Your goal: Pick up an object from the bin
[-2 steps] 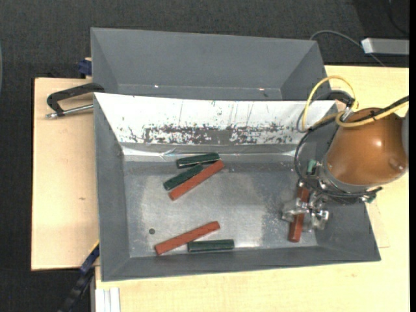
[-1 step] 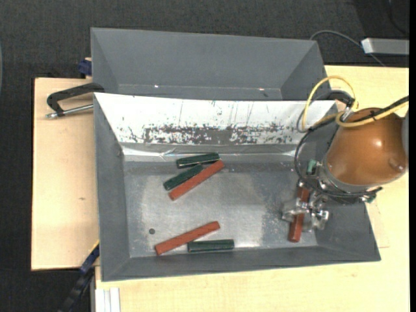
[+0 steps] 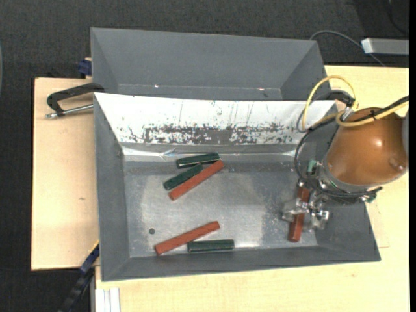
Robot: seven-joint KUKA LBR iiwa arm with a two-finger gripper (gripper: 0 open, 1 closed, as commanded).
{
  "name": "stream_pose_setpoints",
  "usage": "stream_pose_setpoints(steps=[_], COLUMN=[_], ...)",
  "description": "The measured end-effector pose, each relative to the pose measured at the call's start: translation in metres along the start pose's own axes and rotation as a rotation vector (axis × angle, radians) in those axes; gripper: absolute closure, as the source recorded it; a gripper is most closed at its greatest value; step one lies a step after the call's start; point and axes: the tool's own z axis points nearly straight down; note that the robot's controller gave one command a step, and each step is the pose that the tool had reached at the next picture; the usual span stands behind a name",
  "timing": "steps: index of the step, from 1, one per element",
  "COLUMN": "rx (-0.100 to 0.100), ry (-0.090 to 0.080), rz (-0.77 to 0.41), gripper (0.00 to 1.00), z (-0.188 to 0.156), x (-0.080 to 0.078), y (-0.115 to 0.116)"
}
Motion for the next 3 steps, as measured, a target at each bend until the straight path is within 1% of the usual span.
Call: stream_pose_setpoints(steps=[1,2,3], rx=[-0.008,-0.010,0.000], ry=[0.002,0.003,0.001], rz=[0.001,0.002,0.003], gripper=[1.00,1.00,1.00], z=[-0.009,-0.031,-0.052], x=[0.000,0.000,-0.001], y=[0.002,0.003,0.000])
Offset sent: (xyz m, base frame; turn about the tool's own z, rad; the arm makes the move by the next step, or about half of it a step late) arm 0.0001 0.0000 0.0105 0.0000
